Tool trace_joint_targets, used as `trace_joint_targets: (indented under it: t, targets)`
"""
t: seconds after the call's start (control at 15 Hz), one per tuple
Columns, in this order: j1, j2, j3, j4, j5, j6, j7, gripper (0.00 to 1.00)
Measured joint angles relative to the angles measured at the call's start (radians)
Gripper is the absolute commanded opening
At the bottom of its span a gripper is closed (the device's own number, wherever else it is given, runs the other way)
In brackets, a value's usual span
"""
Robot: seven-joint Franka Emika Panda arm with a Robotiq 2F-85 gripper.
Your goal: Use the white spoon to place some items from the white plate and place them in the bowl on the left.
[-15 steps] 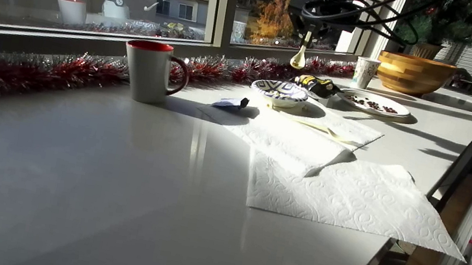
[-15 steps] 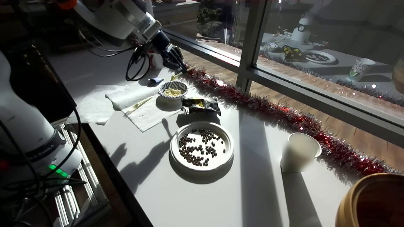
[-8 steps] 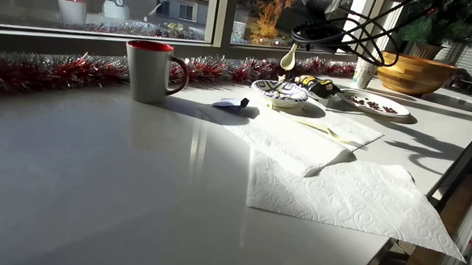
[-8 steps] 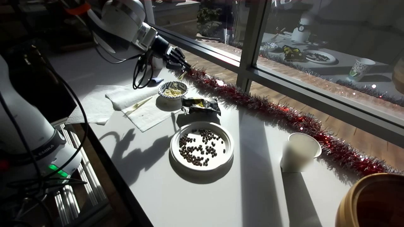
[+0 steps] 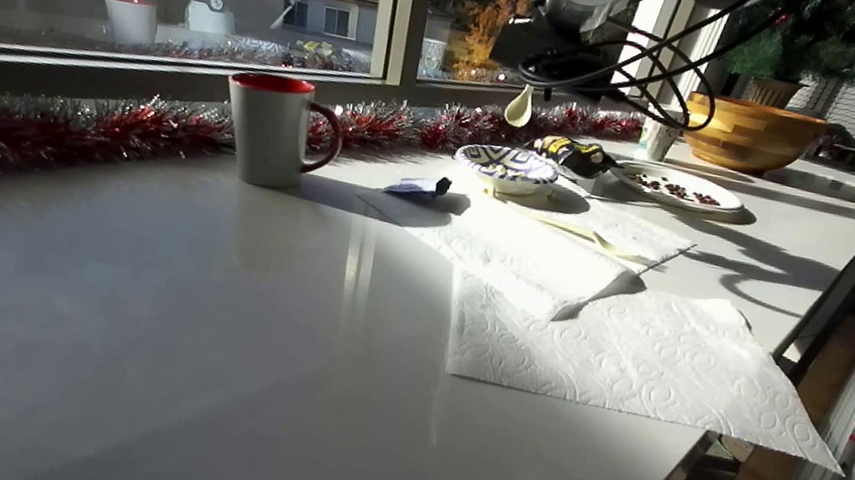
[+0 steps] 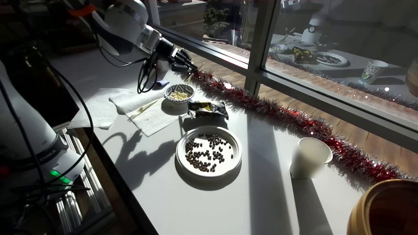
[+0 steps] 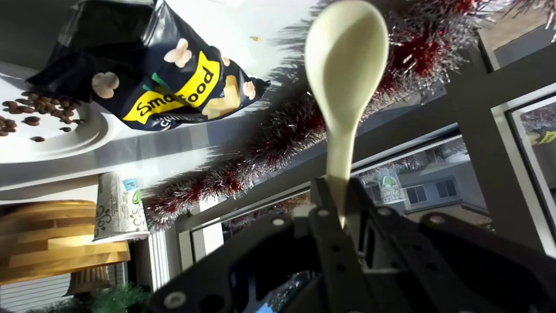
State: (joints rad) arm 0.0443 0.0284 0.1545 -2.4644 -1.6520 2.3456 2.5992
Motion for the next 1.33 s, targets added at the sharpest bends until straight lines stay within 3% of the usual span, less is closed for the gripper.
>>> trace_joint_targets:
  t: [0.4,0.87,1.07,1.33]
  targets:
    - [-0.013,-0.119,-0.105,-0.039,0.347,0.119,-0.420,0.03]
    - [-0.046,-0.149,-0.214,-0.152,0.682,0.241,-0.943,0.03]
    - [0.007,-0.149,-0.286,-0.187,0.852,0.232,-1.171,0.03]
    - [0.091,-0.167,-0.363,-0.189,1.085,0.130,-1.465,0.03]
